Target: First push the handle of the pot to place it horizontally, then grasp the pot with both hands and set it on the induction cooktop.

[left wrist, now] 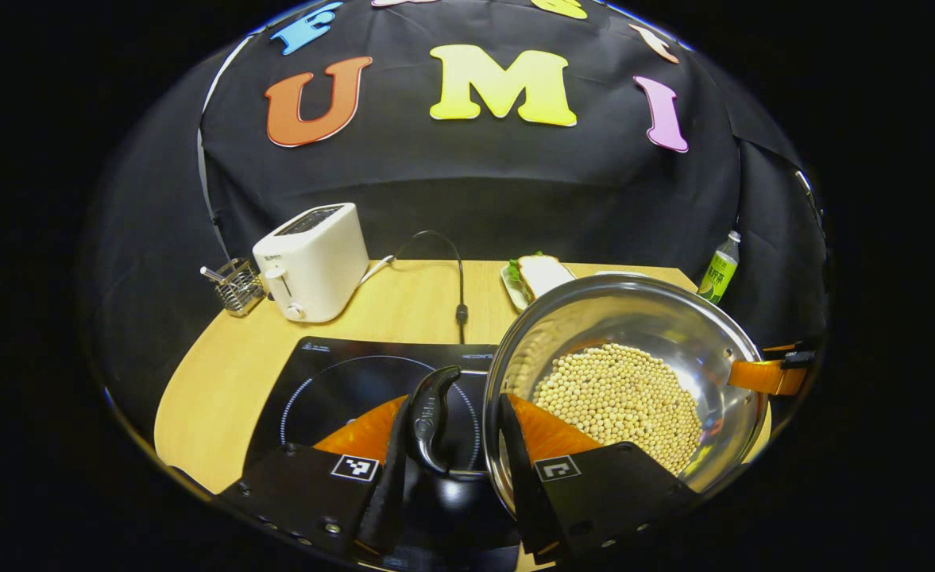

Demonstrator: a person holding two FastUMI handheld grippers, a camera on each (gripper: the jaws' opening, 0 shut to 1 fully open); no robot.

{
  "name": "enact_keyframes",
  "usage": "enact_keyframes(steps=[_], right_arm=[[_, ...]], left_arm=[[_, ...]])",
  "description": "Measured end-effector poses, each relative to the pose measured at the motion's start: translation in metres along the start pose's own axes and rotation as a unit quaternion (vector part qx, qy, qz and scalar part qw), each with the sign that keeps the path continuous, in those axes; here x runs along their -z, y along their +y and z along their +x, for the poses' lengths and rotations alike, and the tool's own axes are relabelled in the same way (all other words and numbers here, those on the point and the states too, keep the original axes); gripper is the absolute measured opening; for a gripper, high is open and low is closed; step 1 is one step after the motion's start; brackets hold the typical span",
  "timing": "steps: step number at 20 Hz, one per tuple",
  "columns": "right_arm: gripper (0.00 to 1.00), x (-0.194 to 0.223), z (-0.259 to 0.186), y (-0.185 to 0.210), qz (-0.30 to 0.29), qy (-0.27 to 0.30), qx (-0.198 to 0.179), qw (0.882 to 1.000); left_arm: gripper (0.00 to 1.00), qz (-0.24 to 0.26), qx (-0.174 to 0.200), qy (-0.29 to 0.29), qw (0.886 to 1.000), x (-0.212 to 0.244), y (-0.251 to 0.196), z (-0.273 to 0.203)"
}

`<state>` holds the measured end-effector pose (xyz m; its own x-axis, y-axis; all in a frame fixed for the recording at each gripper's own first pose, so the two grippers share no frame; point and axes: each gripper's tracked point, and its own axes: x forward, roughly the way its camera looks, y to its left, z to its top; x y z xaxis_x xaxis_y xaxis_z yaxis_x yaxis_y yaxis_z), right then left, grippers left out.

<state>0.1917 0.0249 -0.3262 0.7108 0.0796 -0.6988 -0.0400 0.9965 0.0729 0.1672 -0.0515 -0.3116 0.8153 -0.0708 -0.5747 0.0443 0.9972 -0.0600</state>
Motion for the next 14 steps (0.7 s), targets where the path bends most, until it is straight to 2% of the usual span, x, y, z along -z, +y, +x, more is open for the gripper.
enact_keyframes(steps=[14], right_arm=[[0.52,0.013,0.009,0.136,0.004,0.011,-0.028,1.000]], left_arm=[[0.56,-0.003,-0.035,0.003,0.999,0.008,0.125,-0.009]])
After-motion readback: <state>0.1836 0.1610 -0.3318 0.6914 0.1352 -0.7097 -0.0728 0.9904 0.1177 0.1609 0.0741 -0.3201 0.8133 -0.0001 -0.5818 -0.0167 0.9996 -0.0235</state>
